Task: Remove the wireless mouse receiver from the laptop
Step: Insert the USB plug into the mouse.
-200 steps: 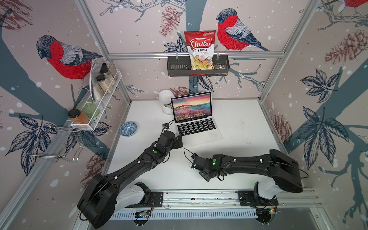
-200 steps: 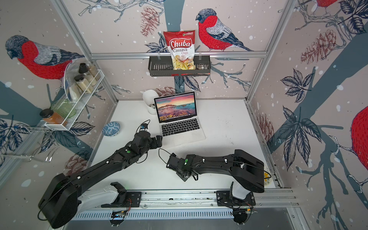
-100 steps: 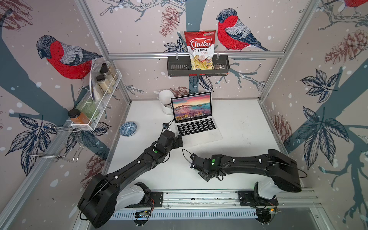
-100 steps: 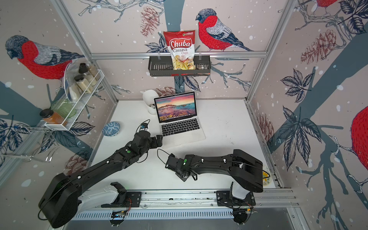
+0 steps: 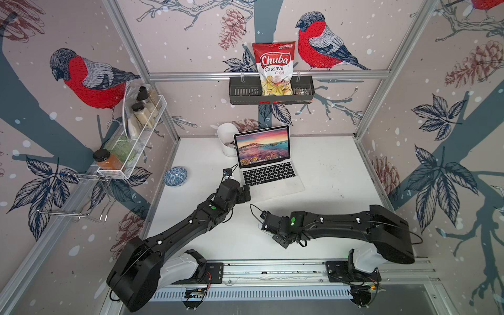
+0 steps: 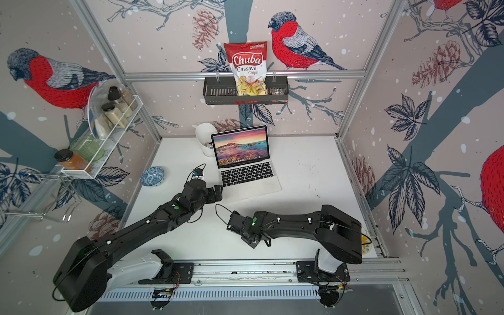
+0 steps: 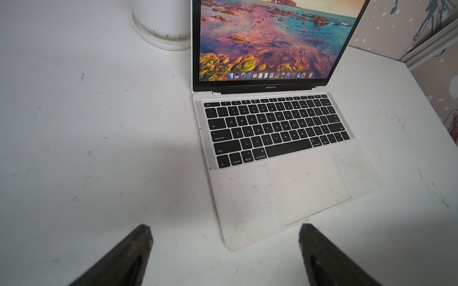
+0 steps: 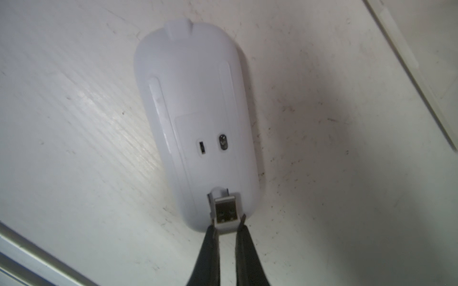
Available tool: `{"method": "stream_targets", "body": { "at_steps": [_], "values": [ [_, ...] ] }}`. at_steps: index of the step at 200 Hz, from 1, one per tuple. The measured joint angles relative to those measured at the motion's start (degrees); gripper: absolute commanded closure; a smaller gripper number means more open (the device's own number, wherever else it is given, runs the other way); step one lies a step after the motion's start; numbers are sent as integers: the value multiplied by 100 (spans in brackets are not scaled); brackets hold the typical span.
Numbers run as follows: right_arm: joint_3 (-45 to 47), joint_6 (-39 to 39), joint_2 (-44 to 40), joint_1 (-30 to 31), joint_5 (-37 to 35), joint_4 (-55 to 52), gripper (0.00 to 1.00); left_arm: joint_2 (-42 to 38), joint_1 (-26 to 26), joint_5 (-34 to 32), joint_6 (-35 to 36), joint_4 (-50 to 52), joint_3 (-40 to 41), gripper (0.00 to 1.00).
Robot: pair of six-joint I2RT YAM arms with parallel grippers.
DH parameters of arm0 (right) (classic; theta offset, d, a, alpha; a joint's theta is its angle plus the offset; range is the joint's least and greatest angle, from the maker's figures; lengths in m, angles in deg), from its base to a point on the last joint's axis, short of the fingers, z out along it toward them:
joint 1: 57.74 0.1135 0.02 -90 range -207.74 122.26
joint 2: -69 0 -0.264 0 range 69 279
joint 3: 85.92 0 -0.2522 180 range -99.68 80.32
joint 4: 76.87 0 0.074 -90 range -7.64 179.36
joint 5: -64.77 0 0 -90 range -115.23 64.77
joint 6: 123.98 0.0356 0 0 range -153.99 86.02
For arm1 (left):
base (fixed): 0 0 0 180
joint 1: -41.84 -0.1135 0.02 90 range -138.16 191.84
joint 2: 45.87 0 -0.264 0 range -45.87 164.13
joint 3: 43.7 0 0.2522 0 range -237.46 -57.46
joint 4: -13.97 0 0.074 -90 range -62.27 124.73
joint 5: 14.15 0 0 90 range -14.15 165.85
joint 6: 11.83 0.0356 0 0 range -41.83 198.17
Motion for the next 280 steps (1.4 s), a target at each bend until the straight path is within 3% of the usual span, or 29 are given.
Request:
{"method": "stream_targets", "body": {
  "at_steps": [155,280],
  "values": [
    [-33,-262,98,-2,28,33,96,70,0,0,0,0,-13,3],
    [-48,-267,168,0,107,26,80,72,0,0,0,-2,-13,3]
  ]
}}
